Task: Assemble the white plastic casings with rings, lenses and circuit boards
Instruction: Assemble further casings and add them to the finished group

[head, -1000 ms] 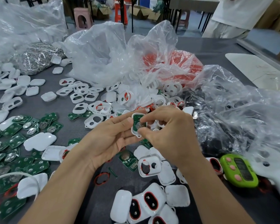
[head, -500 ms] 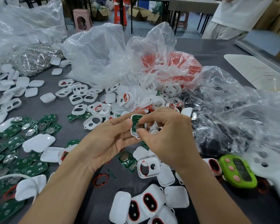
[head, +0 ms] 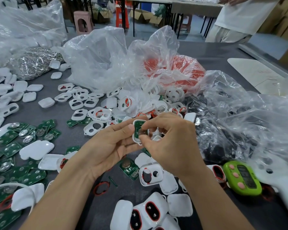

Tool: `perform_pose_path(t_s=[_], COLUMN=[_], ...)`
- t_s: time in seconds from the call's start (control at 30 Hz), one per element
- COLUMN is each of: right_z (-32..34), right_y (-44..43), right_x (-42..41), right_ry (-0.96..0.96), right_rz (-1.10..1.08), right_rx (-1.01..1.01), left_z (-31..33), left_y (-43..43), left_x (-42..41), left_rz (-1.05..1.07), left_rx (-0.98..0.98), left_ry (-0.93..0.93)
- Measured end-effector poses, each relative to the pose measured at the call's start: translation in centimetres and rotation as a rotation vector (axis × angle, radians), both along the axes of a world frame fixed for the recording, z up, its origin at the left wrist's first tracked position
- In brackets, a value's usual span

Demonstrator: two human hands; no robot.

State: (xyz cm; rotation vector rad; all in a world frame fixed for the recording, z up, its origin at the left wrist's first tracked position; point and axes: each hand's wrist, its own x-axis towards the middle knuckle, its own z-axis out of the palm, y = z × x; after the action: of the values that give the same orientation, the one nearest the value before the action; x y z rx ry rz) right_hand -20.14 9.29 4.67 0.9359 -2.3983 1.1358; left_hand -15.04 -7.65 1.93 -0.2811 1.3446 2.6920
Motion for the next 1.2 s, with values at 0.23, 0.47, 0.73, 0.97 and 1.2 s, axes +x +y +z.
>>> perform_pose_path(t_s=[0.23, 0.47, 0.73, 0.97, 1.2], right_z=[0.18, 0.38, 0.41, 0.17, 0.26], right_y=[0.03, 0.06, 0.16, 0.15, 0.06], right_x=[0.17, 0.31, 0.35, 0.26, 0.13], right_ry=[0.030, 0.041, 0.054, 0.060, 0.009], right_rz=[-0.006, -0.006, 0.000, 0.008, 0.023], right_rx=[0.015, 0.039, 0.043, 0.052, 0.056], left_z=[-0.03, -0.31, -0.49, -0.51, -0.47], left_y=[0.08, -0.05, -0.17, -0.12, -0.16], left_x=[-0.04, -0.06, -0.07, -0.07, 0.11], left_rz=[-0.001, -0.010, -0.014, -0.020, -0.016], left_rx=[-0.012, -0.059, -0.052, -0.069, -0.050], left_ry=[0.003, 0.002, 0.015, 0.018, 0.032])
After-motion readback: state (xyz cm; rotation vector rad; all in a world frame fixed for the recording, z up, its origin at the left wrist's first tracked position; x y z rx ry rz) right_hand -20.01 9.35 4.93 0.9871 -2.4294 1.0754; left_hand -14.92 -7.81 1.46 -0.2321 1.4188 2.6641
